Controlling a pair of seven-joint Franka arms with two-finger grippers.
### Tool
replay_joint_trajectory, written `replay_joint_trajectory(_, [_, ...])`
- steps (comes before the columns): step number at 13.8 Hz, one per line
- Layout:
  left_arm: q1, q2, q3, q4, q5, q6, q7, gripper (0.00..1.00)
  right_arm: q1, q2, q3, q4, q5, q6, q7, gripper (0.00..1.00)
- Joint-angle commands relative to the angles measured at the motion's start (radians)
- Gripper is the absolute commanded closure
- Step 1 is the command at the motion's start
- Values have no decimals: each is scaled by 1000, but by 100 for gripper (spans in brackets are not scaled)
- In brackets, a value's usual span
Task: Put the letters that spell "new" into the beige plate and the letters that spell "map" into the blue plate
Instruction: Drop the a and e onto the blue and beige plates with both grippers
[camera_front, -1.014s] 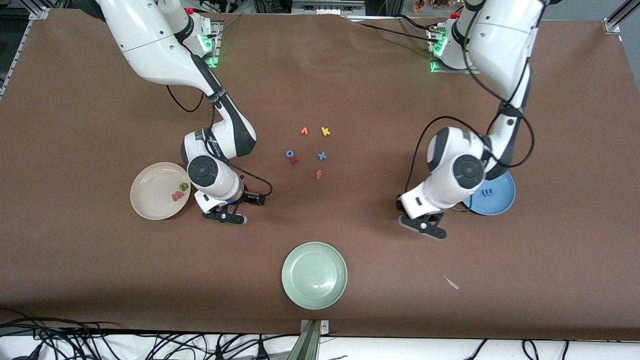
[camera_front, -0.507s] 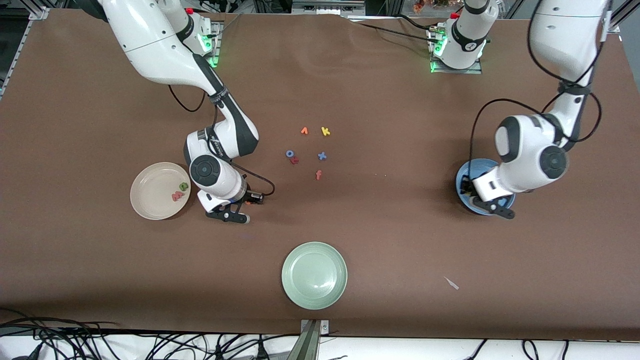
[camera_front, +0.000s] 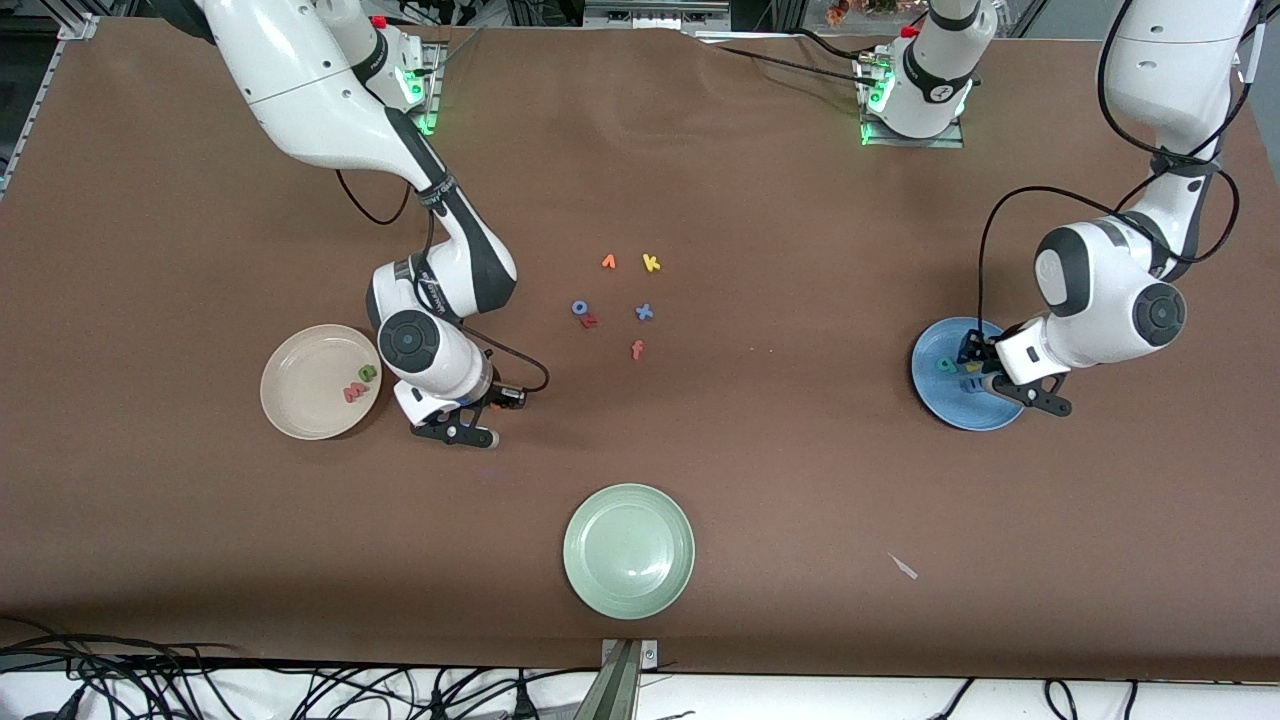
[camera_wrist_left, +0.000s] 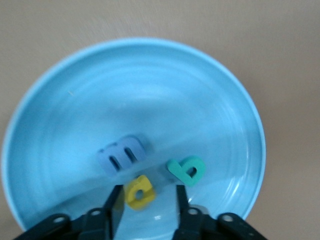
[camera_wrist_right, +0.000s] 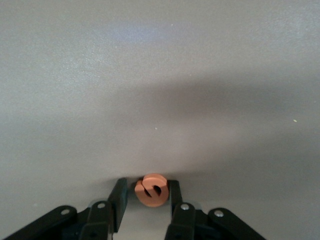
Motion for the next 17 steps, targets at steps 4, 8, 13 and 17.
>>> replay_joint_trajectory(4, [-4,-67,1,-82,17,-9,-22,0,2,17,1,21,17,4,15,68])
replay_joint_trajectory(8, [21,-301,2,-113,20,-29,-20,0,0,16,0,24,17,3,6,73])
replay_joint_trajectory(13, [24,-550,-18,-101,161,-159,-57,0,-17,5,-9,91,34,-115,-16,80])
replay_joint_trajectory(17, [24,-661,-94,-28,245,-381,-242,0,-54,-69,-38,78,22,-269,-192,81])
